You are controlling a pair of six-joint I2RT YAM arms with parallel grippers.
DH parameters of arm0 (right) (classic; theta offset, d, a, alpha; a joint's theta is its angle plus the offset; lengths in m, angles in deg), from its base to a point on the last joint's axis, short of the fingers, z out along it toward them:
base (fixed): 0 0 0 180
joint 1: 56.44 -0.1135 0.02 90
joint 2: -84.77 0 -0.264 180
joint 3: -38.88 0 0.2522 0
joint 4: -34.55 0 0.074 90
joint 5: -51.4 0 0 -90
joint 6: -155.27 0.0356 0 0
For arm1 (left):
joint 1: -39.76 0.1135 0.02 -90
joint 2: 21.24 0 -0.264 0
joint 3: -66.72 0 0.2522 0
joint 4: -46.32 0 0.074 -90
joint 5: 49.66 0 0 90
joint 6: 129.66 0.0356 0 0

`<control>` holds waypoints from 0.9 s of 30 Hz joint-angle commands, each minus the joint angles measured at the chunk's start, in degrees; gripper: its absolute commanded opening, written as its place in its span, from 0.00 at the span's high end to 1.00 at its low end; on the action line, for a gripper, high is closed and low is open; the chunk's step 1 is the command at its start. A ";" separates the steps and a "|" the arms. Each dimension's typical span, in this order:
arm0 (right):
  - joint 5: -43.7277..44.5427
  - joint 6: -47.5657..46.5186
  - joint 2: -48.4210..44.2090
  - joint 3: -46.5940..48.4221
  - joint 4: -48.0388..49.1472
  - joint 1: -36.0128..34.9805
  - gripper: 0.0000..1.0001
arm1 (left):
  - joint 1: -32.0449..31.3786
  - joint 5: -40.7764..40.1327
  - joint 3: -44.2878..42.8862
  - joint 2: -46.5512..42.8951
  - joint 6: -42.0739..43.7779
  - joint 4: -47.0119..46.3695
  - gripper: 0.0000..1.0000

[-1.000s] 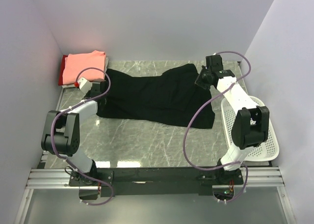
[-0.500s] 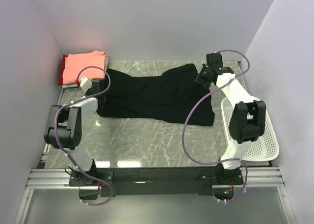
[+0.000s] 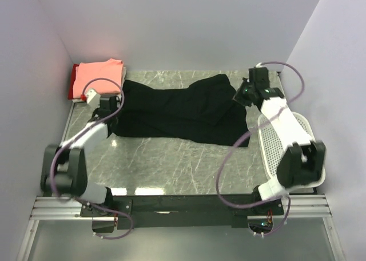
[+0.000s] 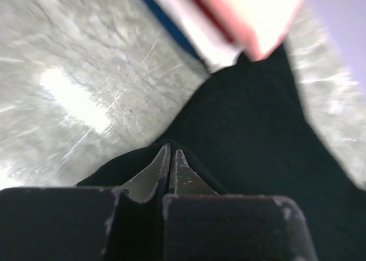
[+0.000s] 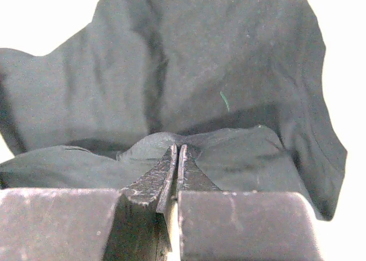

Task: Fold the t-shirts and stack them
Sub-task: Flatten the tshirt out

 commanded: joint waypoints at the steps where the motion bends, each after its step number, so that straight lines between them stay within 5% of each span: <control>1: 1.62 0.05 -13.98 -3.25 0.88 0.39 1.00 | 0.33 -1.20 3.80 -11.61 1.61 0.13 0.99; 12: 2.85 -0.31 -41.50 -10.20 -8.70 0.57 1.00 | 0.42 -0.76 10.67 -37.53 1.43 11.10 0.99; 21: 2.67 0.49 -50.65 -10.13 -14.67 0.57 1.00 | 0.51 -0.33 7.78 -49.94 3.72 18.59 0.99; 27: 3.55 0.40 -49.95 -0.05 -19.16 0.57 1.00 | 0.51 1.87 -1.35 -51.71 6.53 20.70 0.99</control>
